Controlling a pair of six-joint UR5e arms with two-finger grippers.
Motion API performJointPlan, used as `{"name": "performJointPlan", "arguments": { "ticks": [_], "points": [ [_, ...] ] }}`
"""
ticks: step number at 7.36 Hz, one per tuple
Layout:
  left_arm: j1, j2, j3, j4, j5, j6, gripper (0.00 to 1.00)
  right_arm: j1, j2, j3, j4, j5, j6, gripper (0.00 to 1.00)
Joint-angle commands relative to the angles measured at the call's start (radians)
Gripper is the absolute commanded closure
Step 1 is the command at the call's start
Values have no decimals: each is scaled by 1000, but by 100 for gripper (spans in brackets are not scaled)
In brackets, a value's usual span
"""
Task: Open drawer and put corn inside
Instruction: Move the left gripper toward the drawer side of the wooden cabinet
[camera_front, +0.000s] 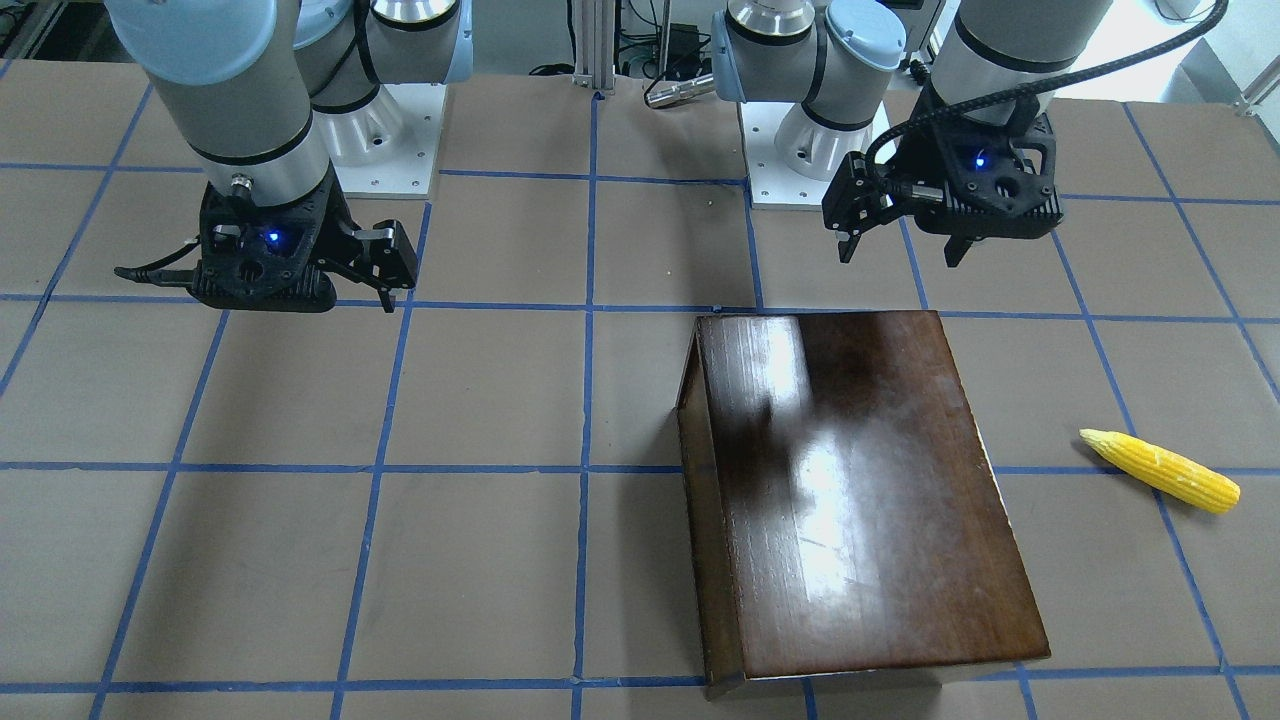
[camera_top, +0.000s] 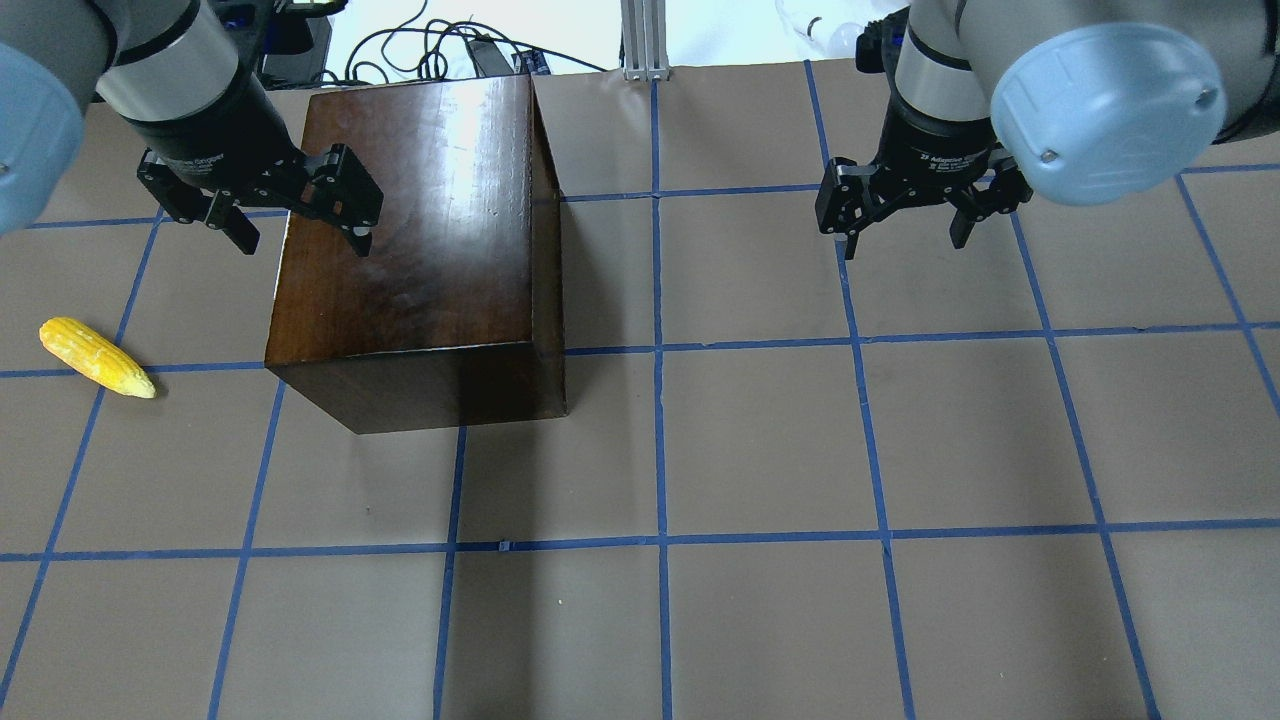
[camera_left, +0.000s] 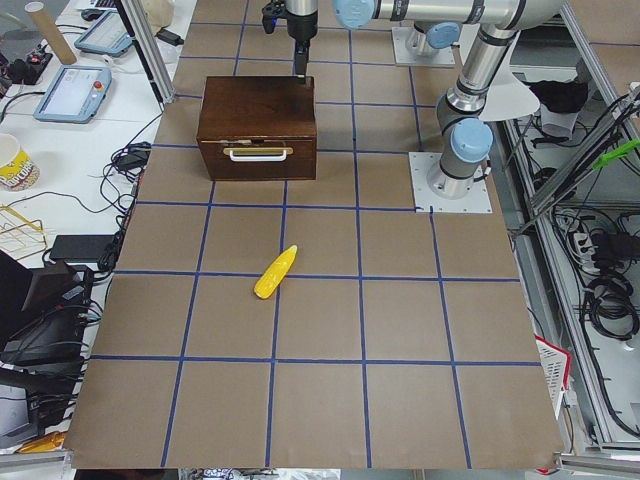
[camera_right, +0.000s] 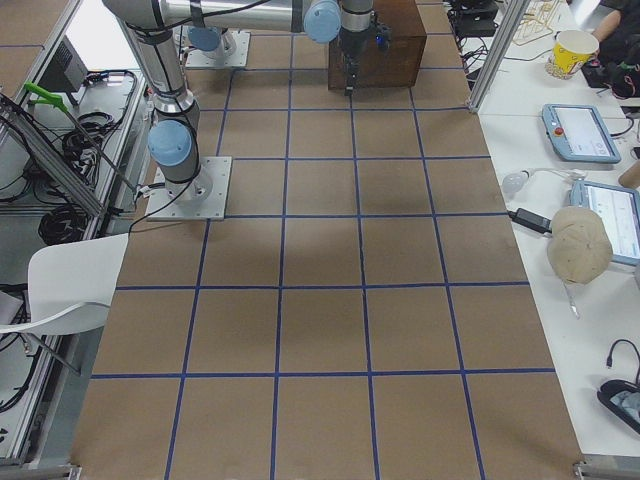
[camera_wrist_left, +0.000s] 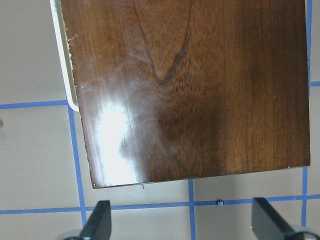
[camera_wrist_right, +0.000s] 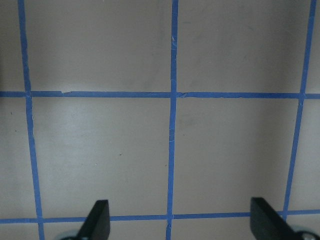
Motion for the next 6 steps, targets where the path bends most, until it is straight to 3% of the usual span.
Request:
{"name": "performJointPlan", "arguments": {
  "ticks": [1,6],
  "points": [
    [0,1,0,1,1,0,0,0,0,0,0,0,0,0],
    [5,3,0,1,6,0,0,0,1,0,0,0,0,0]
  ]
}}
